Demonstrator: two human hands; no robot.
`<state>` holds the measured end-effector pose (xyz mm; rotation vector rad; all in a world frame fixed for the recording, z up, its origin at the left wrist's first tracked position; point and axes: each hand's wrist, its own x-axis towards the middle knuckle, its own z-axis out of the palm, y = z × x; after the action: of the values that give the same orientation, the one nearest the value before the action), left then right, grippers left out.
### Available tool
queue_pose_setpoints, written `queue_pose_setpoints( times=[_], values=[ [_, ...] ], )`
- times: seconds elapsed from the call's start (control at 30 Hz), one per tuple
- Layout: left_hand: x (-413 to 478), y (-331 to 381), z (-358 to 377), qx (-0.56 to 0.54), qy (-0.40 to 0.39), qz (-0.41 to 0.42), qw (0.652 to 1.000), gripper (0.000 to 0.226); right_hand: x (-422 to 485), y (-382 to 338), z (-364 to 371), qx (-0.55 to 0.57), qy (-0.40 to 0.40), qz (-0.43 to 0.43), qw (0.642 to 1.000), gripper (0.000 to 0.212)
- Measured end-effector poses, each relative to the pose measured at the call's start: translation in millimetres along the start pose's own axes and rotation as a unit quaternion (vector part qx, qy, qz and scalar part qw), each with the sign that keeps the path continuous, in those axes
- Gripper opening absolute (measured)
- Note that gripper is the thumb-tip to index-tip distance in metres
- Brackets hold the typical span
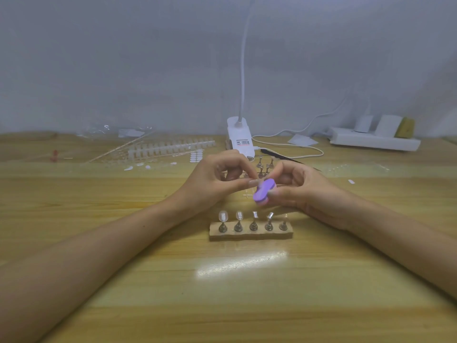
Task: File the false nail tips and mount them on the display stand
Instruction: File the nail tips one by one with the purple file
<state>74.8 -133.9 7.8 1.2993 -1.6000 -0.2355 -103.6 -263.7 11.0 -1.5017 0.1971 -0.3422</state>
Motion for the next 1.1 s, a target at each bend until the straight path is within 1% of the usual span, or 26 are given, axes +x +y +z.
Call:
queue_pose_setpoints(
  times=[0.03, 0.13, 0.23, 0.27, 0.33, 0.37, 0.43, 0.47, 0.57, 0.7, 0.8, 0.87, 0.9, 0.97, 1.0, 1.1],
  values=[
    [-0.1, -0.3, -0.2, 0.001, -0.001, 0.0, 1.0, 0.008, 0.0, 0.2, 0.6, -0.003, -0.007, -0.001, 1.0, 0.023],
    [-0.1, -1.4, 0.6, -0.004, -0.012, 0.0, 1.0, 0.004, 1.2, 0.0, -1.5, 0.009, 0.049, -0.004, 0.999, 0.023],
    [0.4, -2.8, 1.0, -0.005, -0.012, 0.001, 1.0, 0.004, 0.6, 0.1, -0.8, 0.001, -0.013, 0.003, 1.0, 0.021],
    [0.4, -2.8, 0.8, -0.005, -0.013, 0.001, 1.0, 0.004, 1.2, 0.5, -0.4, -0.002, -0.009, 0.002, 1.0, 0.021],
    [0.3, -3.1, 0.8, -0.01, -0.014, -0.003, 1.0, 0.005, 1.3, 0.4, -1.2, 0.005, 0.041, -0.003, 0.999, 0.022],
    [0.3, -3.2, 0.8, -0.011, -0.014, -0.004, 1.0, 0.006, 1.3, 0.5, -1.9, 0.007, 0.046, -0.002, 0.999, 0.022],
    [0.6, -2.7, 0.6, -0.007, -0.011, -0.004, 1.0, 0.008, 1.0, 0.6, -0.1, -0.01, 0.006, 0.004, 1.0, 0.022],
    [0.7, -2.2, 0.5, -0.006, -0.01, -0.006, 1.0, 0.008, 1.0, 1.1, 0.8, -0.015, 0.002, 0.003, 1.0, 0.022],
    [0.0, -1.1, 0.6, -0.011, -0.012, -0.01, 1.0, 0.007, 1.6, 0.7, -2.3, 0.017, 0.06, -0.004, 0.998, 0.021],
    [-2.3, 0.6, 2.0, -0.021, -0.03, -0.007, 0.999, 0.004, 2.8, -2.4, -4.9, 0.009, 0.026, 0.022, 0.999, 0.023],
    [-0.8, 0.3, 1.1, -0.017, -0.01, -0.013, 1.0, 0.005, 2.6, -1.9, -4.1, -0.004, 0.008, 0.028, 1.0, 0.024],
    [-0.7, 0.7, 0.7, -0.013, -0.009, -0.014, 1.0, 0.006, 2.0, -1.0, -2.5, -0.006, -0.01, 0.016, 1.0, 0.023],
    [-0.9, 1.1, 0.7, -0.011, -0.013, -0.013, 1.0, 0.006, 2.3, -0.2, -3.0, 0.004, 0.002, 0.008, 1.0, 0.023],
    [-1.2, 1.0, 0.7, -0.011, -0.016, -0.013, 1.0, 0.007, 2.5, 0.4, -3.8, 0.031, 0.053, -0.001, 0.998, 0.023],
    [-1.3, 1.1, 0.8, -0.013, -0.015, -0.014, 1.0, 0.008, 2.2, 0.5, -4.0, 0.032, 0.059, -0.001, 0.998, 0.022],
    [-1.1, 1.3, 0.8, -0.005, -0.011, -0.014, 1.0, 0.009, 0.2, 0.2, -0.2, -0.017, -0.003, 0.008, 1.0, 0.021]
  ],
)
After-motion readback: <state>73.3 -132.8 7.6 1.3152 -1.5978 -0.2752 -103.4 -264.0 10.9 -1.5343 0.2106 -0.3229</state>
